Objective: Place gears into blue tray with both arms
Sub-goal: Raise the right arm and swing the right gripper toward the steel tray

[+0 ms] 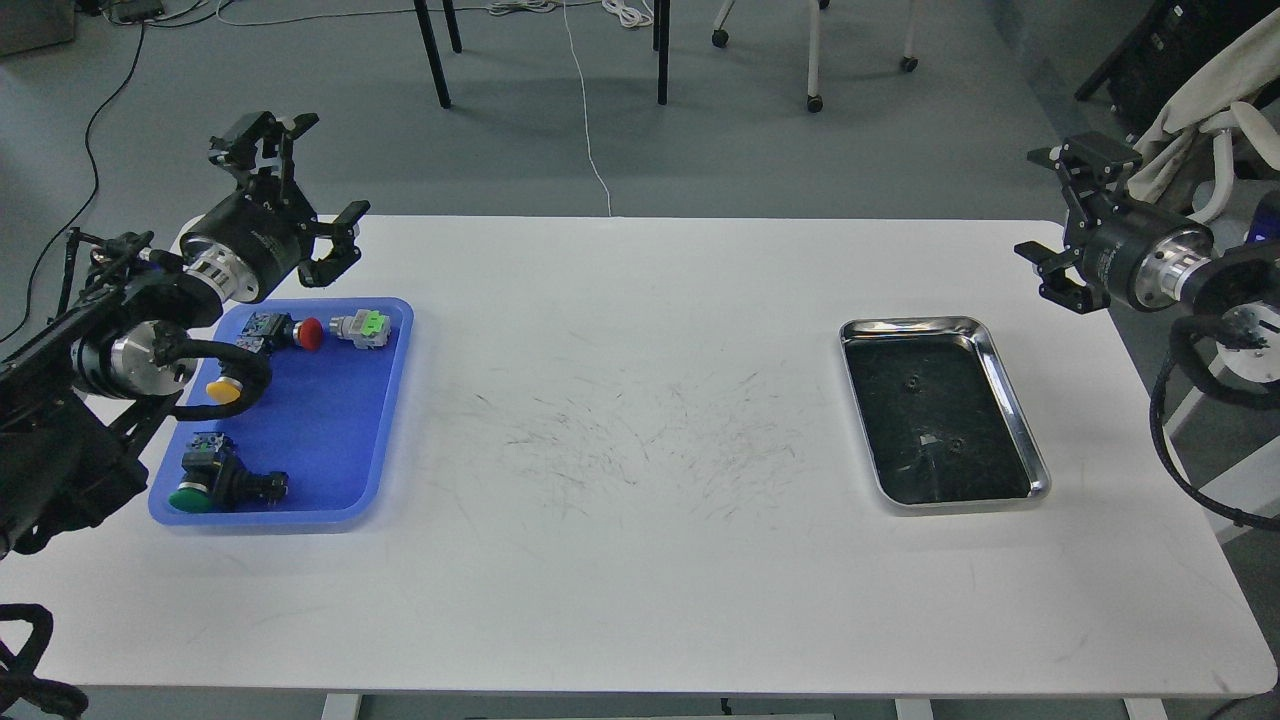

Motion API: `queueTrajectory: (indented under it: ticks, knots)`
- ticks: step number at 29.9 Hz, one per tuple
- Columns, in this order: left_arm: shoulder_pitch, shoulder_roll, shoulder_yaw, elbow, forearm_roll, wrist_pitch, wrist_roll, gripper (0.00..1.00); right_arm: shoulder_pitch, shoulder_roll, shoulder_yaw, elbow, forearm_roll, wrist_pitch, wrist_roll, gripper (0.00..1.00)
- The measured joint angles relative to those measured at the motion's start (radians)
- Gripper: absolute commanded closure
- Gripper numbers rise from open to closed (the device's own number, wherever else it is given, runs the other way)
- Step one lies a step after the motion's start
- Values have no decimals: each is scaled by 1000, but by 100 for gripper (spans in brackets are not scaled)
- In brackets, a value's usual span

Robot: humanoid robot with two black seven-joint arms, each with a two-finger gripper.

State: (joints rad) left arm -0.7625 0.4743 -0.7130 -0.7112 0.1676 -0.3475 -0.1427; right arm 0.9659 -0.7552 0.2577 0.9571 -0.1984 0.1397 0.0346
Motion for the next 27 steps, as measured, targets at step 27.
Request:
queueTrajectory:
  ticks: [27]
  knots:
    - [-3,-2,1,2,4,13,0,1,102,19,-196,33,-568,10,14,2]
